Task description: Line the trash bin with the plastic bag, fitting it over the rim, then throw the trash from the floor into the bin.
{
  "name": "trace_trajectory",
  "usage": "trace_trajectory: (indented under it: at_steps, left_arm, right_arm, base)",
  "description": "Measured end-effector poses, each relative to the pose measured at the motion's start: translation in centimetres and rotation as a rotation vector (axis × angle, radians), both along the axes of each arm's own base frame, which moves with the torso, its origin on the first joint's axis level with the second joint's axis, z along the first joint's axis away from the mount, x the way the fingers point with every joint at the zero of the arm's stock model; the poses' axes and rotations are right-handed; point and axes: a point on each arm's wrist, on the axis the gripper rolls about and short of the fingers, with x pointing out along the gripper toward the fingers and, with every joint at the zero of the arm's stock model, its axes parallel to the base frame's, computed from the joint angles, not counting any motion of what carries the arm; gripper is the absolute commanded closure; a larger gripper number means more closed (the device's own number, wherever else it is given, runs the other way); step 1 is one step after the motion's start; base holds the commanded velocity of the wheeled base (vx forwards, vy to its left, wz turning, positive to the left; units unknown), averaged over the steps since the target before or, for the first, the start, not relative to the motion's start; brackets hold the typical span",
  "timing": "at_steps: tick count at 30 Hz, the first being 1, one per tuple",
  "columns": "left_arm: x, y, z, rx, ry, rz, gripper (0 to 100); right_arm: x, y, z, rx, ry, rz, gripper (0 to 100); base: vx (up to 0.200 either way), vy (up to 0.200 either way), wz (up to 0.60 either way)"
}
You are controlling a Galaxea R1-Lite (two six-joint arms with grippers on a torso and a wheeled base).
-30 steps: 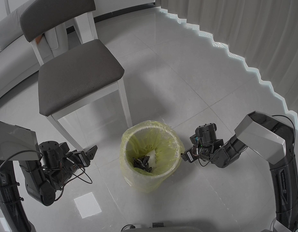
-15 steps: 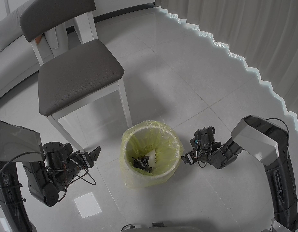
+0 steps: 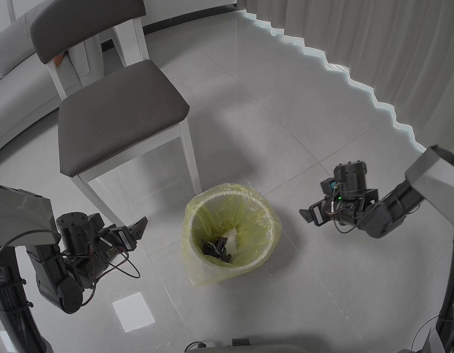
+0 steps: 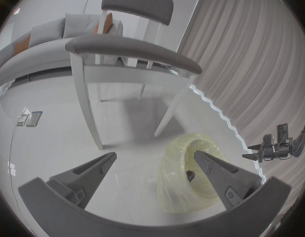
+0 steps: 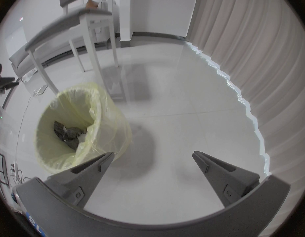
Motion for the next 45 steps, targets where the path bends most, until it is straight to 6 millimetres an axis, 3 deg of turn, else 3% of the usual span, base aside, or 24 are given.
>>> trace_trajectory:
  at_steps: [5, 11, 15, 19, 24, 31, 35, 45]
  left_arm:
    - [-0.8, 0.9, 2.2, -0.006, -0.067, 0.012, 0]
    - [-2.5, 2.0, 4.8, 0.028, -0.15, 0.014, 0]
    - [-4.2, 2.4, 6.2, 0.054, -0.197, 0.003, 0]
    - [-6.1, 2.5, 7.3, 0.071, -0.226, -0.007, 0]
    - [-8.7, 2.8, 8.3, 0.089, -0.212, -0.017, 0]
    - [-13.2, 3.3, 9.6, 0.113, -0.168, -0.03, 0]
    - [-16.1, 3.7, 10.2, 0.122, -0.148, -0.036, 0]
    - [-23.3, 4.8, 10.2, 0.127, -0.169, -0.027, 0]
  right_arm:
    - [-3.7, -2.0, 5.2, 0.034, -0.085, -0.027, 0]
    - [-9.7, -5.1, 10.9, 0.087, -0.211, -0.079, 0]
    - [-14.4, -7.2, 13.6, 0.123, -0.291, -0.12, 0]
    - [-18.9, -8.9, 14.9, 0.143, -0.34, -0.155, 0]
    - [-24.7, -10.5, 15.3, 0.156, -0.371, -0.189, 0]
    - [-32.3, -11.8, 14.4, 0.165, -0.386, -0.219, 0]
    - [-35.4, -12.3, 13.6, 0.186, -0.406, -0.245, 0]
    - [-40.7, -12.8, 10.8, 0.239, -0.419, -0.318, 0]
  base:
    - [0.0, 0.0, 0.0]
    - [0.0, 0.0, 0.0]
    - [0.0, 0.0, 0.0]
    - [0.0, 0.0, 0.0]
    - [0.0, 0.0, 0.0]
    - [0.0, 0.0, 0.0]
    - [0.0, 0.0, 0.0]
    - [0.0, 0.0, 0.0]
